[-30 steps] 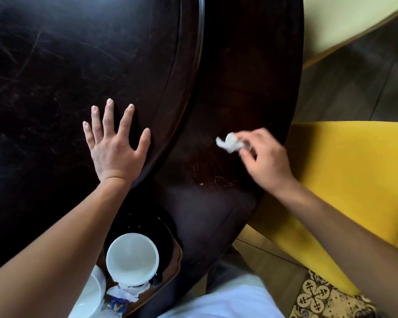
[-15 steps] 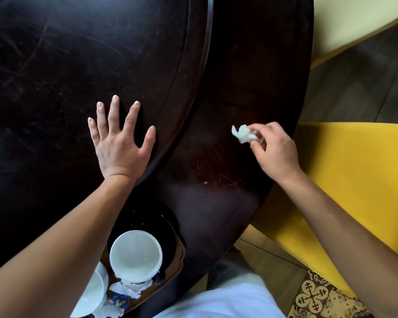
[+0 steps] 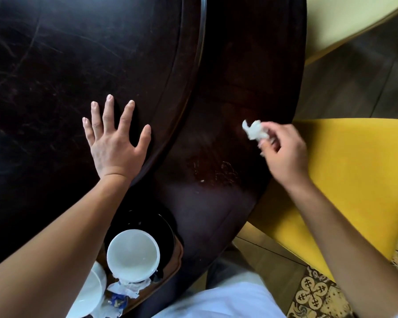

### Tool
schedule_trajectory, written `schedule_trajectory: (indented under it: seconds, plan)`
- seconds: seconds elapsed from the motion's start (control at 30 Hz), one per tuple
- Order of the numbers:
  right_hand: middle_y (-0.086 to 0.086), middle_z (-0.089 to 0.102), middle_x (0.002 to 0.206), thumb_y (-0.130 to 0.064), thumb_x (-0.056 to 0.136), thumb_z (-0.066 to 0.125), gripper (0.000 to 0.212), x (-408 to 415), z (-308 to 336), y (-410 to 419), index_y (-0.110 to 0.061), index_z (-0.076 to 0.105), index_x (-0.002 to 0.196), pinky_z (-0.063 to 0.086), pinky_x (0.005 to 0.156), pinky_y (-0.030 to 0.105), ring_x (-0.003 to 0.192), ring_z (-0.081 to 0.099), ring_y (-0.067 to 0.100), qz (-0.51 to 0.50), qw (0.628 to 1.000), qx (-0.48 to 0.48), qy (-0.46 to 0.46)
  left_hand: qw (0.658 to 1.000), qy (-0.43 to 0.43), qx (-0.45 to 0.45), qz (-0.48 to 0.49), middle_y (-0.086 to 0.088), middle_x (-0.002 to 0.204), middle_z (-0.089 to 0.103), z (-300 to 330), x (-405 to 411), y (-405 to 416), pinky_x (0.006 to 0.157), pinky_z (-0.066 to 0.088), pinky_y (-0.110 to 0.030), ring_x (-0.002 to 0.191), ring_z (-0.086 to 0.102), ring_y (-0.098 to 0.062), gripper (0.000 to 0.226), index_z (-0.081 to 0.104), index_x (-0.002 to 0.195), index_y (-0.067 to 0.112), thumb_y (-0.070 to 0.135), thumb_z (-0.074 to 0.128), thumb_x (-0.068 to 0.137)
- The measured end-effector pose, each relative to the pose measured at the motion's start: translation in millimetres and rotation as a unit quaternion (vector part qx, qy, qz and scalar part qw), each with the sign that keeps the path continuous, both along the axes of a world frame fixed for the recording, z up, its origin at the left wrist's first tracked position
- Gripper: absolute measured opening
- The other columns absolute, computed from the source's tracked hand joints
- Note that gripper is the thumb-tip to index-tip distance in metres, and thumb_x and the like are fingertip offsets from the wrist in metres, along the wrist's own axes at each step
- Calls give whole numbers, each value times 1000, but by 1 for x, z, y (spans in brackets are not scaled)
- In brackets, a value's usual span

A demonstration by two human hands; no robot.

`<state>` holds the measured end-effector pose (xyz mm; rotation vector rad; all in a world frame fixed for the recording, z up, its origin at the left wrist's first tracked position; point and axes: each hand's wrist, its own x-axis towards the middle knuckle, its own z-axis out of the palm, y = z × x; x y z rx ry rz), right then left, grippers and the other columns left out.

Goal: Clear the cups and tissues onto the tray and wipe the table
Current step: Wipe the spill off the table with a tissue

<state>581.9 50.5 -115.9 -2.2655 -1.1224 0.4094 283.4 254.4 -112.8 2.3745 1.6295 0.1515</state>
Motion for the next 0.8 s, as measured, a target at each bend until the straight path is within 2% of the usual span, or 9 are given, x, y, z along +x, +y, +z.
schedule_trajectory:
  seconds: [0.1,0.17,0.27,0.53,0.7,0.8]
  plan:
    - [11,66,108,-13,86,66,34,39,-3,10,-16,70,119,46,83,25,89,64,25,-44,998,-5,-38,1000,0,-5,1,0,172,13,1,0,0,128,-1,-53,159,1,-30,66,34,158,36,65,39,99]
    - [13,65,111,-13,87,66,33,54,-8,15,-15,70,120,42,80,20,92,64,26,-52,997,-28,-44,1000,0,-4,1,0,172,13,0,0,0,128,-1,-53,160,1,-30,66,34,158,37,65,39,99]
    - [11,64,112,-15,88,66,33,54,-15,17,-16,69,122,43,77,24,92,64,27,-42,996,-60,-40,1000,3,-3,0,0,172,13,-1,0,0,128,-1,-54,160,1,-30,66,33,158,37,65,39,99]
    - [2,61,108,-12,85,69,37,-39,-12,-25,-17,67,122,54,79,36,86,63,21,62,996,-65,16,1000,-1,-3,2,0,172,13,0,1,0,127,0,-54,159,2,-31,66,35,158,36,64,41,99]
    - [-4,60,105,-9,85,70,36,-97,-4,-44,-19,67,120,53,80,26,91,61,13,110,990,-70,56,1000,2,-4,2,0,172,13,0,0,0,127,-1,-54,159,1,-30,65,34,158,36,64,41,99]
    - [-8,61,105,-11,88,69,33,-107,-3,-45,-20,67,120,56,79,26,92,61,9,114,988,-74,74,1000,3,-3,2,0,172,13,1,0,-1,127,-1,-54,159,1,-30,65,35,158,35,62,42,100]
